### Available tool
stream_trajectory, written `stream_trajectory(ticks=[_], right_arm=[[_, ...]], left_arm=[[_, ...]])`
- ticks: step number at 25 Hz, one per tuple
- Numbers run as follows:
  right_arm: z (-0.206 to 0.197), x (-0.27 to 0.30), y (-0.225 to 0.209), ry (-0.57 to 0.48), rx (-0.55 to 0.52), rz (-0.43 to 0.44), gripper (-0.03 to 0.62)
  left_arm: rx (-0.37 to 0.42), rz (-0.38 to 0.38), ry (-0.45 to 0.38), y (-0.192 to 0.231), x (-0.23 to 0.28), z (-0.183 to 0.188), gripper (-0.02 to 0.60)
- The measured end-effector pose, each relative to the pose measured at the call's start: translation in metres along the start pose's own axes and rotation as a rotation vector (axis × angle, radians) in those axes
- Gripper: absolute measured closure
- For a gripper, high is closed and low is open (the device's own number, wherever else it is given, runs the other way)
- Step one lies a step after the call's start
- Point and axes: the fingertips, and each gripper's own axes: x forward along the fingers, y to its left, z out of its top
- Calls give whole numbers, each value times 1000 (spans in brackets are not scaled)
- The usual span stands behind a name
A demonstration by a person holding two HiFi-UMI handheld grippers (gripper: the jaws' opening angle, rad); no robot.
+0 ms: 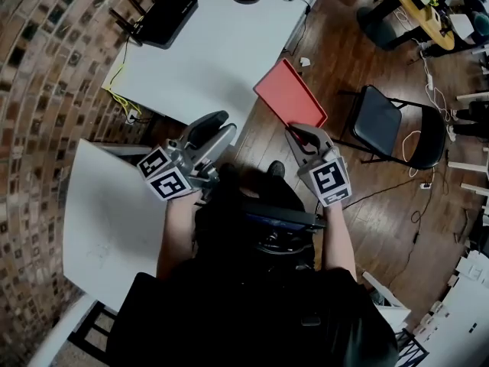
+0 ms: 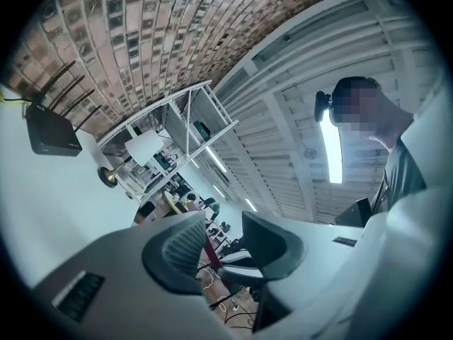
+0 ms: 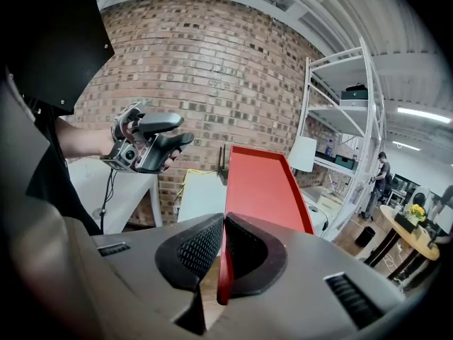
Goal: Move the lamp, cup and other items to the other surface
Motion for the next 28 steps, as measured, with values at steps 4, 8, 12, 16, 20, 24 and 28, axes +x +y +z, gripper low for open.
stream_trajectory(ticks=[4, 8, 12, 16, 20, 24, 28], right_arm=[[-13, 8, -23, -6, 3, 31, 574], [-29, 11, -58, -19, -13, 83, 574], [-40, 8, -107, -35, -45, 134, 574], [-50, 3, -159, -53, -75, 185, 574], [-57, -3, -198, -66, -94, 226, 574], [-64, -5, -219, -82, -111, 280, 574], [-68, -6, -235, -98, -131, 325, 574]], left_arm=[[16, 36, 2, 11, 19, -3, 425], [38, 96, -24, 20, 53, -4, 425], [58, 153, -28, 24, 101, -13, 425], [79, 200, -66, 24, 150, -14, 425], [100, 237, -82, 19, 187, -19, 425], [111, 297, -106, 19, 205, -26, 425], [131, 353, -128, 17, 215, -31, 425]])
